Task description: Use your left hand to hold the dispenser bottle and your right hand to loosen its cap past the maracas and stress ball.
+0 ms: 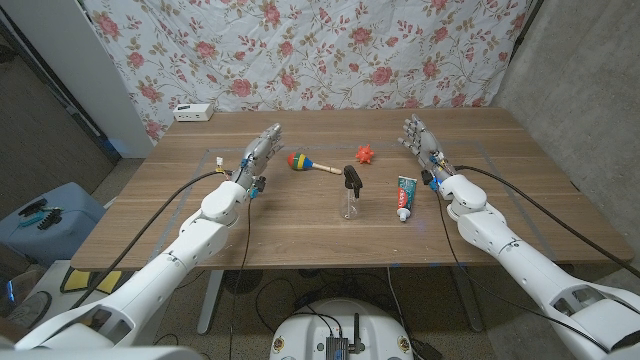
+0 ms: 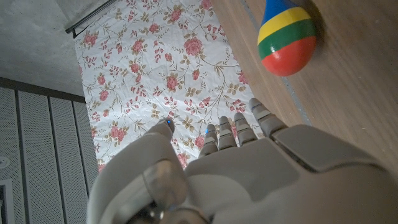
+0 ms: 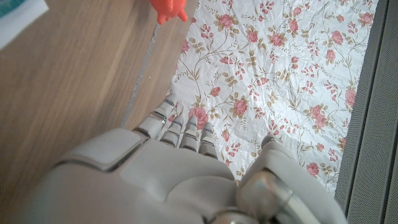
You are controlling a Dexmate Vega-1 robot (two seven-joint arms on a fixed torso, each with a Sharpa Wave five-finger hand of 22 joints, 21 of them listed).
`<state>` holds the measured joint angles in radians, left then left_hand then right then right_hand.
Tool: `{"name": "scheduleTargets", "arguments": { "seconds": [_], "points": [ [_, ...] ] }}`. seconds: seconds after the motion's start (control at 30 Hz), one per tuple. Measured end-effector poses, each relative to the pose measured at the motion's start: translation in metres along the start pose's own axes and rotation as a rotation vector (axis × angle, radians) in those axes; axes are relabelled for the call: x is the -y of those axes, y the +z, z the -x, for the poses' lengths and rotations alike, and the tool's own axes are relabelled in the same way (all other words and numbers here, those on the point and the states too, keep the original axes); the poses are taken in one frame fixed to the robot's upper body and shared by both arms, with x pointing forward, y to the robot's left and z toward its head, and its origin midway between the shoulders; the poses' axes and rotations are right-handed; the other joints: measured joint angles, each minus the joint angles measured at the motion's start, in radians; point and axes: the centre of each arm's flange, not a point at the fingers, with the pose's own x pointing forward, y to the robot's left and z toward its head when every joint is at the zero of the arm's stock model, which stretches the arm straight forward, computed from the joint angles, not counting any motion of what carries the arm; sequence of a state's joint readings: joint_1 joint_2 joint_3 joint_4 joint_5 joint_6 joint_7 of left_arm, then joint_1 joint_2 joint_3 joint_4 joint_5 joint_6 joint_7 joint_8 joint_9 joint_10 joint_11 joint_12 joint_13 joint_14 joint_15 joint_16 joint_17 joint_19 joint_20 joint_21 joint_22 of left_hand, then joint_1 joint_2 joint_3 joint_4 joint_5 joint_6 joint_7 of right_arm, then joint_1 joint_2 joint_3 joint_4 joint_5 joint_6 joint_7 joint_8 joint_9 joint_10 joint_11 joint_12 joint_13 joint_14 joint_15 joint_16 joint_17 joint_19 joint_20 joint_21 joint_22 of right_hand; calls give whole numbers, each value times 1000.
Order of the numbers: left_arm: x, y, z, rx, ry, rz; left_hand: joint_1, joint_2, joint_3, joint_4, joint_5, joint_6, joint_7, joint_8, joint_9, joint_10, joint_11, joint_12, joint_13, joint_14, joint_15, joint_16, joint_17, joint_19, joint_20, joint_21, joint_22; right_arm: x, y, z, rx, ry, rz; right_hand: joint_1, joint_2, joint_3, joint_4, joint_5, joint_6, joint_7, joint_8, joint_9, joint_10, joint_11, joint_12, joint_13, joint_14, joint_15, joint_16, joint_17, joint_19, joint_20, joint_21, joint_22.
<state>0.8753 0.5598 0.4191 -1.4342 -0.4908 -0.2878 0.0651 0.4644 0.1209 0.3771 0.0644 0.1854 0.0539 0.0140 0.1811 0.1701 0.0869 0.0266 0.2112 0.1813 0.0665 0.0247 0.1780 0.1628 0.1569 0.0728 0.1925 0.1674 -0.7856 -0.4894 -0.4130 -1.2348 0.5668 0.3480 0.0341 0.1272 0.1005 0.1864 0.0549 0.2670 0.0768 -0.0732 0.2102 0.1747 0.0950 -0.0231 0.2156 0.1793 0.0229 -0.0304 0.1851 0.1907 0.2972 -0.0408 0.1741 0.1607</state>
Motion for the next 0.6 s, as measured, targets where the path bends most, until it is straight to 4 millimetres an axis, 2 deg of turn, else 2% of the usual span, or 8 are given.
{"name": "scheduleTargets", "arguments": {
  "seconds": [0.17,0.33,0.5,0.6],
  "points": [
    [2,1,2,1,-22,-18,17,-17,-5,-23,0,7,-7,0,0,1,-10,0,0,-2,-16,0,0,-5,-5,-4,0,1,0,3,4,-6,1,1,1,0,0,0,0,0,0,0,0,0,-3,0,0,0,0,0,0,0,0,0],
    [4,2,6,3,-50,-42,55,-78,-18,-82,0,23,-27,4,0,14,-36,0,0,14,-49,0,0,-4,-18,-4,0,2,0,6,11,-18,1,1,1,4,-4,0,0,0,-7,0,0,0,-3,0,0,0,4,0,0,0,1,0],
    [5,4,11,7,-79,-64,79,-118,-31,-118,4,32,-36,4,0,25,-57,0,0,21,-57,0,0,4,-25,-4,0,1,0,10,18,-34,1,1,1,4,-4,0,0,0,-7,0,0,0,-3,0,0,0,4,0,0,0,4,0],
    [6,5,11,10,-90,-67,93,-133,-36,-130,10,37,-41,4,0,28,-61,0,0,25,-61,0,0,4,-25,-4,0,-1,-1,13,18,-31,-3,5,5,4,-4,0,0,0,-7,0,0,0,-3,0,0,0,4,0,0,0,4,0]
  ]
}}
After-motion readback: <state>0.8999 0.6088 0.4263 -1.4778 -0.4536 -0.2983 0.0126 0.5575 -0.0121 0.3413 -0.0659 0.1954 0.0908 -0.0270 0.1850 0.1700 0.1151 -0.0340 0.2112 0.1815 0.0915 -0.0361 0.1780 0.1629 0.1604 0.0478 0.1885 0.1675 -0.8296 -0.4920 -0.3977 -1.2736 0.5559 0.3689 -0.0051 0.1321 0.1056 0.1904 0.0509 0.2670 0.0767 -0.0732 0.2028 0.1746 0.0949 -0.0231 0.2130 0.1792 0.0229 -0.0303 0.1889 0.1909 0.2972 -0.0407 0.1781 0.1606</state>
